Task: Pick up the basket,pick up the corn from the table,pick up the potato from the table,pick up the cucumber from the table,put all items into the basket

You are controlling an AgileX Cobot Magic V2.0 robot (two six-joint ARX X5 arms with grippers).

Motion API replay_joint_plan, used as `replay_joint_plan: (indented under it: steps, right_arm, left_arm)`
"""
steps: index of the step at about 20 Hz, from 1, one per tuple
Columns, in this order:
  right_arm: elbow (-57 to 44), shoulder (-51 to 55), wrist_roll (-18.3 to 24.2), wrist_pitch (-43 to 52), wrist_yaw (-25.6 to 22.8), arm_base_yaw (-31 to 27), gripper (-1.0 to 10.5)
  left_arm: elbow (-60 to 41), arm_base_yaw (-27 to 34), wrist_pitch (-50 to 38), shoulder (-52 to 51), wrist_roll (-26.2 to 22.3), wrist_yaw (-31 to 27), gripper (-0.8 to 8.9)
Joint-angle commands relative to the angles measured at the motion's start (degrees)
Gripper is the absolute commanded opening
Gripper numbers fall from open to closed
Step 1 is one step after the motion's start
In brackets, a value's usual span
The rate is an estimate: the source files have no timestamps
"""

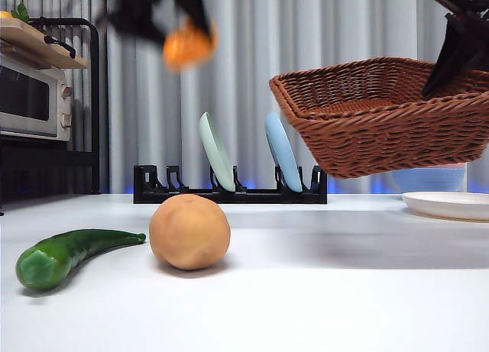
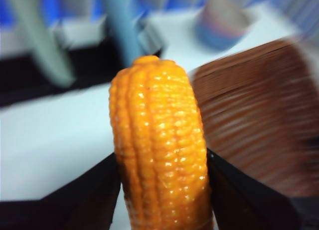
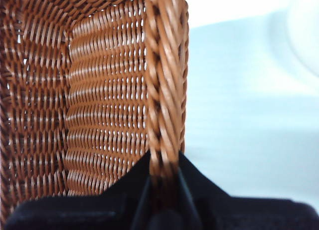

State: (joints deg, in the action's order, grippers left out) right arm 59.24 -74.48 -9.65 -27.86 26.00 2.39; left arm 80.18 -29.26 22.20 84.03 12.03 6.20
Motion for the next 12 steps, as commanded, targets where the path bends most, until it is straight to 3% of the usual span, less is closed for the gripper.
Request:
replay_joint_plan:
  steps: [1, 6, 10, 11, 12]
  right_arm:
    - [0.6, -1.2, -1.5, 1.7, 0.8, 1.7, -0.1]
    - [0.6, -1.6, -3.0, 2.4, 1.0, 6.0, -0.1]
    - [0.6, -1.6, -3.0, 2.4, 1.1, 7.9, -0.1]
    - [0.6, -1.6, -3.0, 2.4, 1.1, 8.0, -0.1]
    - [0.6, -1.6, -3.0, 2.2, 1.1, 8.0, -0.1]
  left_arm:
    - [-0.9, -5.7, -0.3, -0.8, 0.0, 0.1, -0.08]
    - [-0.9, -16.2, -3.0, 5.0, -0.2, -8.0, -0.08]
    - [-0.9, -17.2, -3.6, 11.3, -0.3, -9.8, 0.08]
    - [-0.9, -17.2, -3.1, 12.3, -0.3, -9.8, 0.85]
    - [-0.9, -17.2, -2.5, 13.1, -0.3, -9.8, 2.67]
